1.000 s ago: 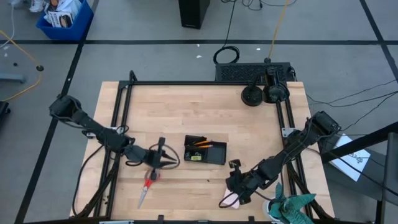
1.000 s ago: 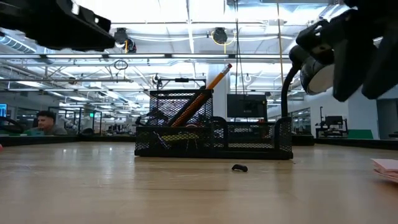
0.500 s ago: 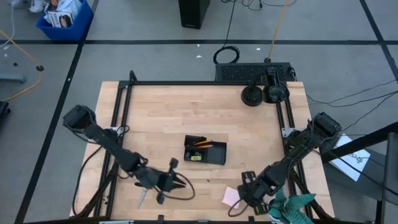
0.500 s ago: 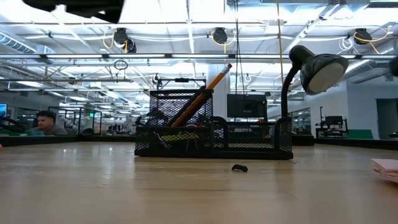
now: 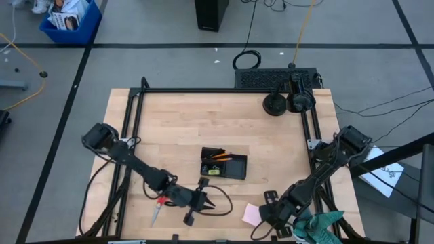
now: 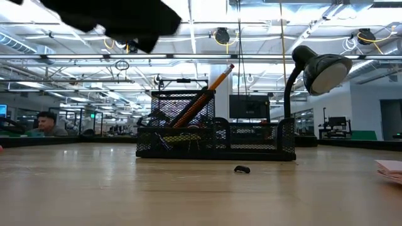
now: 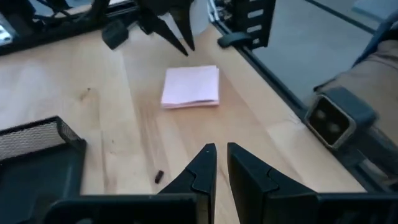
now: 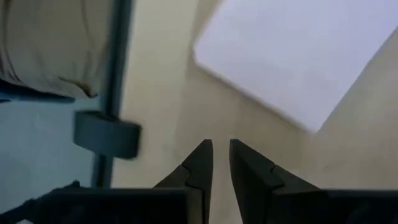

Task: Pick and place office supplies into organizer
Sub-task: Put the top sticky notes into the right section of the desk organizer

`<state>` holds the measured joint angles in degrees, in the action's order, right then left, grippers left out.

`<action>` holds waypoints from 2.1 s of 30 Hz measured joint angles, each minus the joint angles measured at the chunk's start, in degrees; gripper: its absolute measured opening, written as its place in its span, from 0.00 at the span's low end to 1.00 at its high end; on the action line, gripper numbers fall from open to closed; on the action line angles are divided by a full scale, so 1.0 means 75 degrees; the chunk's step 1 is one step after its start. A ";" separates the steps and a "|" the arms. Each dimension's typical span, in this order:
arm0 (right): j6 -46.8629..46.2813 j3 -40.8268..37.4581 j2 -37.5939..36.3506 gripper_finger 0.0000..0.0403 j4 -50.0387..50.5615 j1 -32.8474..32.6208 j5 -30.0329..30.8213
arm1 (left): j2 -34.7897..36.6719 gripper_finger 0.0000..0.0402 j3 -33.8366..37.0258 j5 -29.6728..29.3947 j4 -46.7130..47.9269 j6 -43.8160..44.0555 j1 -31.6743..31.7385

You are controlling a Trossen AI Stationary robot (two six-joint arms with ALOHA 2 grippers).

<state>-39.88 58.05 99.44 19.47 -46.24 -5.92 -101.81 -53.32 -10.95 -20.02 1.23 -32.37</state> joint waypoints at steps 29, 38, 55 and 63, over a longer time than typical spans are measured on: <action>0.1728 -0.0249 0.0614 0.12 -0.1763 0.1008 0.1431 | -0.0469 0.12 0.0000 0.0835 -0.0229 0.0133 0.0356; 0.1845 -0.0161 -0.0020 0.12 -0.1671 0.1007 0.2182 | -0.1769 0.12 0.0032 0.0486 -0.1034 -0.1416 0.0366; 0.1213 -0.0399 -0.0239 0.12 -0.1298 0.1153 0.3206 | -0.2123 0.12 -0.0814 -0.1462 -0.0832 -0.4530 -0.0435; 0.0264 -0.0911 -0.0239 0.12 -0.1611 0.1213 0.3172 | -0.2925 0.20 -0.2058 -0.1405 0.0143 -0.5024 -0.0421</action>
<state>-37.90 51.22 97.65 7.39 -37.14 17.86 -123.75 -68.76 -21.49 -18.95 -36.45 -35.52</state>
